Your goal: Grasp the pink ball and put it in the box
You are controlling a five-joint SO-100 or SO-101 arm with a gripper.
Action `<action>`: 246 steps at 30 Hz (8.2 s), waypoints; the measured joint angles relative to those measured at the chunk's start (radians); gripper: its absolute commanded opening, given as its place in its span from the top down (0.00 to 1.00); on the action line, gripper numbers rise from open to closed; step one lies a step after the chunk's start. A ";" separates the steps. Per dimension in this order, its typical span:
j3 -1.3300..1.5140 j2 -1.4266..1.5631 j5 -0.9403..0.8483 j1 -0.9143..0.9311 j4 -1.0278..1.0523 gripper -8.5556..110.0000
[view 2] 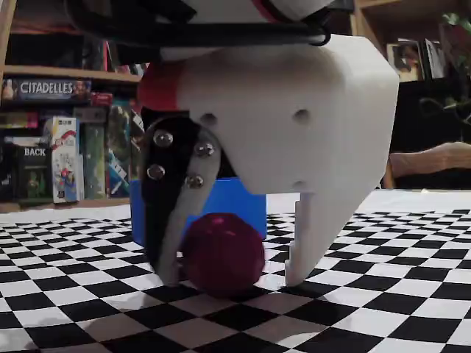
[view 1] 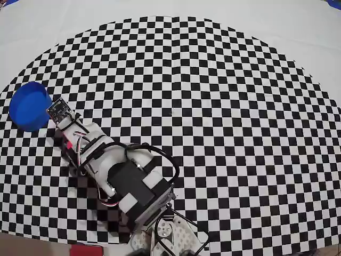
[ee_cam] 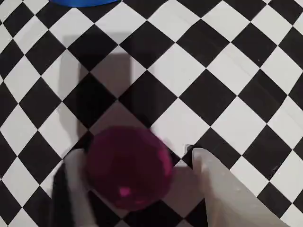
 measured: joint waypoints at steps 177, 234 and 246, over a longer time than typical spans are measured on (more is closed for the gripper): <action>-0.917 -0.480 0.000 -0.074 0.072 0.93; -0.962 -0.525 0.018 -0.069 0.069 0.64; -0.962 -0.419 0.275 0.008 0.025 0.76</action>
